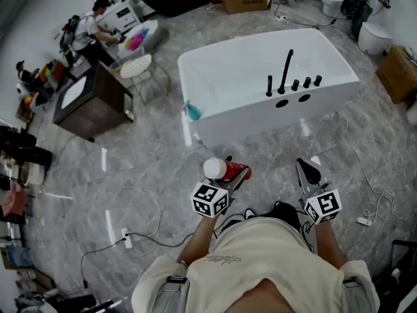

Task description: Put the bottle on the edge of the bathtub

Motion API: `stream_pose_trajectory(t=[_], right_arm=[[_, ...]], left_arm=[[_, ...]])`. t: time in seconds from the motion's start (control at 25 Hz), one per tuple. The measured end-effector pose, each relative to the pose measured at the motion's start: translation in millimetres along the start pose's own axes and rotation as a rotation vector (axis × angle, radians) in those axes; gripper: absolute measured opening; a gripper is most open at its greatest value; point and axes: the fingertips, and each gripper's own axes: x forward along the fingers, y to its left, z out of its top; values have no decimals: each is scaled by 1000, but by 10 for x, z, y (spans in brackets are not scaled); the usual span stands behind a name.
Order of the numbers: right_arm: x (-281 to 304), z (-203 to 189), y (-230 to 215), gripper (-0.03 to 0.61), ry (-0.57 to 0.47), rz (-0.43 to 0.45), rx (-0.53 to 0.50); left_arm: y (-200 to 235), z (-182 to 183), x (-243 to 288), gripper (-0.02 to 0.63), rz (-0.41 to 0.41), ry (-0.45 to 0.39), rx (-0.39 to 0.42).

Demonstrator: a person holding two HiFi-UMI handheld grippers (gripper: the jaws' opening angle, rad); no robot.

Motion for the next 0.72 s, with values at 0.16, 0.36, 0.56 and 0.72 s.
stream_pose_trajectory(t=[0.16, 0.36, 0.56, 0.72], right_arm=[[-19, 18, -19, 2, -2, 0, -4], [23, 85, -25, 2, -22, -13, 0], [14, 61, -64, 2, -5, -41, 13], [-44, -152, -162, 2, 54, -50, 49]], left_arm=[[59, -46, -8, 299, 13, -11, -25], [77, -2, -22, 299, 17, -22, -10], [102, 29, 65, 299, 11, -24, -10], [104, -78, 187, 299, -4, -10, -73]])
